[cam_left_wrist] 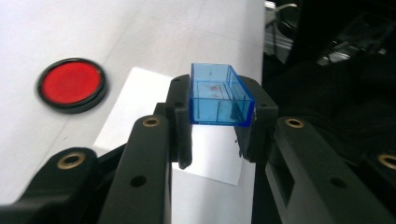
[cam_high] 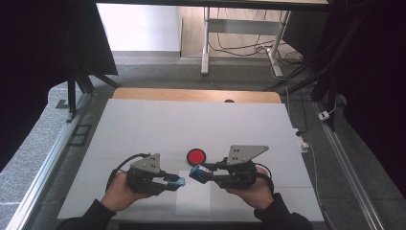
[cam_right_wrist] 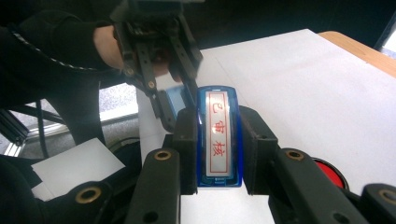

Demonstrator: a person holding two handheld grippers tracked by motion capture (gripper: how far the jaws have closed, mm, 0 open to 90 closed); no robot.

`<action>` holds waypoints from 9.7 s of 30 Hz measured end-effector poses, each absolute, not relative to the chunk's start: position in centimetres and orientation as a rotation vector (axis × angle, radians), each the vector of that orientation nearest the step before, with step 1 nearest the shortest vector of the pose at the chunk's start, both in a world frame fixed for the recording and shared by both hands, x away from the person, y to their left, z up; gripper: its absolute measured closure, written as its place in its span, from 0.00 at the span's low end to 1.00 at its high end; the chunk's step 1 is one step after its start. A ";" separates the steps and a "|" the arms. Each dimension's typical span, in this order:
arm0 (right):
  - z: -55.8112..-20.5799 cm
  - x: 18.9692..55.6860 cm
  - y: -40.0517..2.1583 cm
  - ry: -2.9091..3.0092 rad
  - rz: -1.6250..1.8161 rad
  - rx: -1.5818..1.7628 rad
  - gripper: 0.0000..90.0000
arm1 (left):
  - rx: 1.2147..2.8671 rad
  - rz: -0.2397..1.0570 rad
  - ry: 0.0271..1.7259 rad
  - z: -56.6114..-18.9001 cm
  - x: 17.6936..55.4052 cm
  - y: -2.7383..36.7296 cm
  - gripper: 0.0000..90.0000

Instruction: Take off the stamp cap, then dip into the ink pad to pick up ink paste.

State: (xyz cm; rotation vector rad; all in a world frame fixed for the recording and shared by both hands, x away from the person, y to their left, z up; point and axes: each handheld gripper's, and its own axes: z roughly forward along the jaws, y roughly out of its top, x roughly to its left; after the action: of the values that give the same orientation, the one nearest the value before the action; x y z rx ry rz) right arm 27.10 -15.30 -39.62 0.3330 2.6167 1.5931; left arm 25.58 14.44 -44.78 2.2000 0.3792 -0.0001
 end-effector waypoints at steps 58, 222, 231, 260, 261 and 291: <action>-40.3 28.0 -16.1 2.554 1.504 0.480 0.79 | 1.959 0.210 1.037 -46.9 17.5 27.2 0.76; -48.6 39.2 -9.3 2.702 1.048 0.764 0.79 | 1.988 0.179 1.090 -47.6 17.6 27.3 0.76; -48.5 39.6 -9.6 2.715 1.075 0.798 0.79 | 1.984 0.178 1.091 -47.6 17.6 27.4 0.76; -48.4 38.1 -8.2 2.689 0.962 0.657 0.79 | 1.988 0.176 1.093 -47.6 17.6 27.3 0.76; -48.4 38.3 -8.4 2.693 0.983 0.679 0.79 | 1.989 0.176 1.093 -47.6 17.6 27.3 0.76; -48.5 38.1 -8.3 2.678 0.986 0.681 0.79 | 1.992 0.173 1.092 -47.6 17.6 27.3 0.76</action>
State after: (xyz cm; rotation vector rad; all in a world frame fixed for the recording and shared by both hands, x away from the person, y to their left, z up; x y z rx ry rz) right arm 38.12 -8.34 -48.49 0.6810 2.6784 0.9855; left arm 17.60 27.33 -47.64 1.9919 1.0919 0.1735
